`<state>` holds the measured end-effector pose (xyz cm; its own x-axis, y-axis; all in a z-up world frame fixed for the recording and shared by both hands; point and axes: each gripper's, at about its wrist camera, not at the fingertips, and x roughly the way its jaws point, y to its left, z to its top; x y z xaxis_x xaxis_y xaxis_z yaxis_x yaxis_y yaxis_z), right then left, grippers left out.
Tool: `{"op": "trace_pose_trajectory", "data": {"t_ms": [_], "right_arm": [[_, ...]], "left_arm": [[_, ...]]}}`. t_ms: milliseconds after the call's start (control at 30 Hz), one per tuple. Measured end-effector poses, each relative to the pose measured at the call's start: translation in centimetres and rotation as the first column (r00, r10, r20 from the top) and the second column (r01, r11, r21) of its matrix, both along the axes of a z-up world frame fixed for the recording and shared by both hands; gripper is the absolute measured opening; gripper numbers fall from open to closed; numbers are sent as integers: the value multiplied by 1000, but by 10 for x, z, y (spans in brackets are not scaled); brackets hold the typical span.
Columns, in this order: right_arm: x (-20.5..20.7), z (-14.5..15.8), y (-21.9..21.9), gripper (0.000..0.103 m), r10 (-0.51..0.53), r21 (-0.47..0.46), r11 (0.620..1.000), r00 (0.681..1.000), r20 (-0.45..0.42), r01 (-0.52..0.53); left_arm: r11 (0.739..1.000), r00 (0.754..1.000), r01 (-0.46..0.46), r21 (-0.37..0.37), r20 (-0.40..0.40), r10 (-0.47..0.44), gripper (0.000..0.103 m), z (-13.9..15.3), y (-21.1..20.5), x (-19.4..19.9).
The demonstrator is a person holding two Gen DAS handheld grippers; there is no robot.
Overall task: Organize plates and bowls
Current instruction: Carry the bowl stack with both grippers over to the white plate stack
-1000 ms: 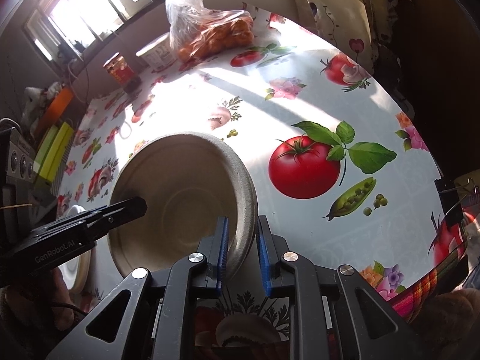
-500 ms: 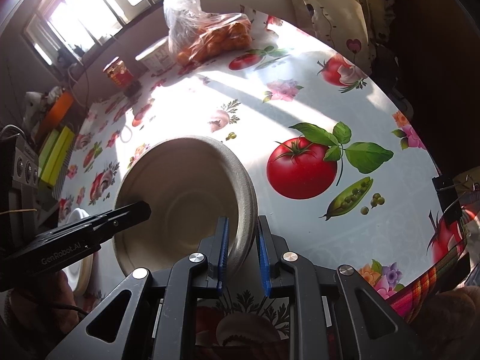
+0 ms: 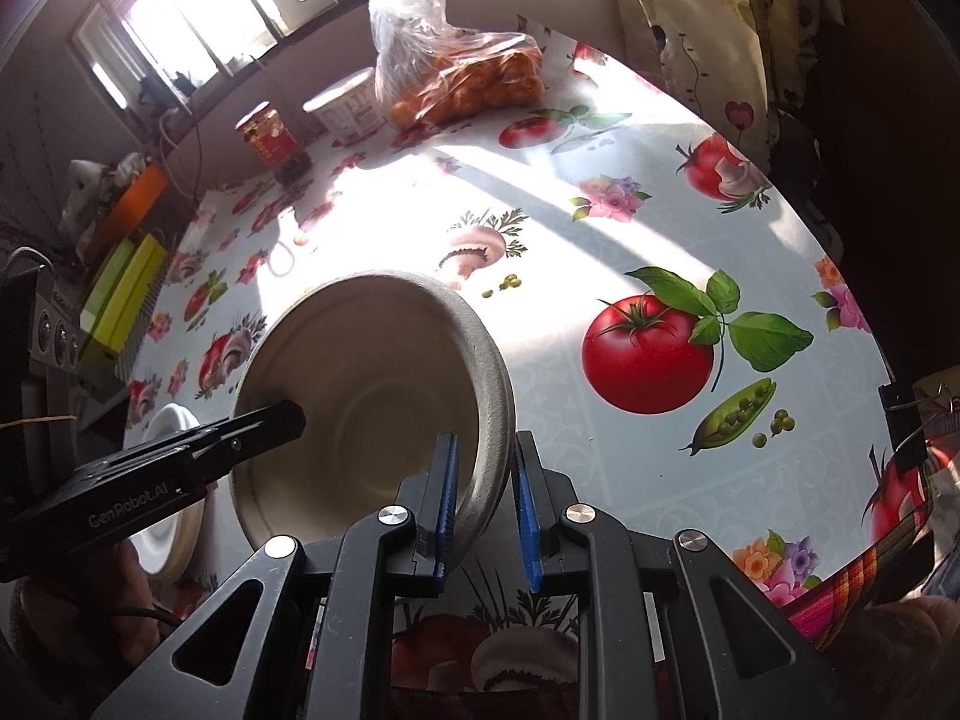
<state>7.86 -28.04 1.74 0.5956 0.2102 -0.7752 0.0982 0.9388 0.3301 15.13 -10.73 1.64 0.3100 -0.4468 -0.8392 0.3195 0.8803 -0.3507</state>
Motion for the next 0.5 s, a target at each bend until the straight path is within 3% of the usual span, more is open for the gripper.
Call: {"op": "trace_pose_trajectory", "data": {"t_ms": [500], "right_arm": [[23,12,51,18,131,-53,990,991,4,-131]], "left_arm": [[994,994,-106,20,29,105,18,6,50,-4]]}}
